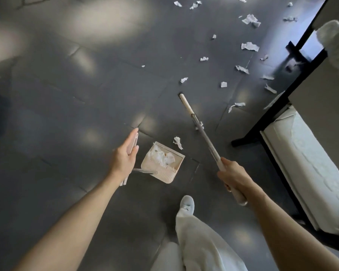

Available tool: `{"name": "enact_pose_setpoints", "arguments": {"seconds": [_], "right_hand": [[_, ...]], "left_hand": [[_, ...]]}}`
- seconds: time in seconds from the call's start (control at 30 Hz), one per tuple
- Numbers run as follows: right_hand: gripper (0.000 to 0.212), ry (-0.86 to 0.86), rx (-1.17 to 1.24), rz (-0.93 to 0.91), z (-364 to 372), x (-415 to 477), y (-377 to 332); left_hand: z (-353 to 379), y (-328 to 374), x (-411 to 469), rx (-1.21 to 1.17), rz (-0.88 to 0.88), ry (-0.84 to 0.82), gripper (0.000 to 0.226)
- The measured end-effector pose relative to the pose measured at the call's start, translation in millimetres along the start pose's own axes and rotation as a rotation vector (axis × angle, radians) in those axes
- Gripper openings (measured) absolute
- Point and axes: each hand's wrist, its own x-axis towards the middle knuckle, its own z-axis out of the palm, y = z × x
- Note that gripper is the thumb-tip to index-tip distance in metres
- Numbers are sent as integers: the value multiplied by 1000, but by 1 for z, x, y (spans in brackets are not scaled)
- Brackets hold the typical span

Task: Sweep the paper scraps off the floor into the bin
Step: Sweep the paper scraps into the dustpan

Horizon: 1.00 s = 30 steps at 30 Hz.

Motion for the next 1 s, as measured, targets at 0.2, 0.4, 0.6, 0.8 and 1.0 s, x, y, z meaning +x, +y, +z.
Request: {"name": "enact_pose_setpoints", "arguments": {"seconds": [0.2,0.4,0.6,0.8,1.0], "right_hand": [[19,-67,138,144,-22,86,-20],[21,-301,177,390,-19,118,-35],[16,-115,-39,328,-5,105,-61],[20,-152,-226,318,10,52,-111],[31,-238,-222,330,15,-3,-131]], "left_hand": [[15,13,76,140,23,-66,59],[14,18,125,194,37,-67,57],[4,13,170,197,79,-148,58],[2,5,201,191,264,-248,56],[1,1,208,121,258,-303,58]]}}
